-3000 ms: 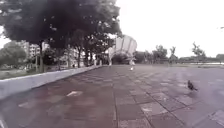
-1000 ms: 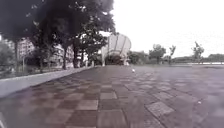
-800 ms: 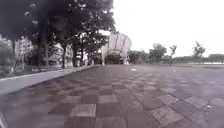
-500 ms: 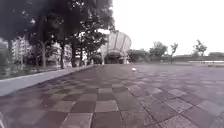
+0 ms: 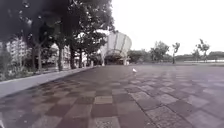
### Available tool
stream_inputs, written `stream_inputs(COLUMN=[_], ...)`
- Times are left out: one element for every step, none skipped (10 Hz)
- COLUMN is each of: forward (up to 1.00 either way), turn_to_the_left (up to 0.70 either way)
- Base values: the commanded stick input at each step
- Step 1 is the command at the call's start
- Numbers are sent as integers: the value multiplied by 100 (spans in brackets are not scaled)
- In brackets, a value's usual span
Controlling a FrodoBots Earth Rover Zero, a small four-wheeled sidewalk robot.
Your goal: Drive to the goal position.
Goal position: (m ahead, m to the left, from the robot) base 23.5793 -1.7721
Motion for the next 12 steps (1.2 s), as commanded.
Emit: stream_inputs(forward=[100, 100, 100, 100, 100, 100, 100, 100, 100, 100, 100, 100], turn_to_the_left=[0, 0, 0, 0, 0, 0, 0, 0, 0, 0, 0, 0])
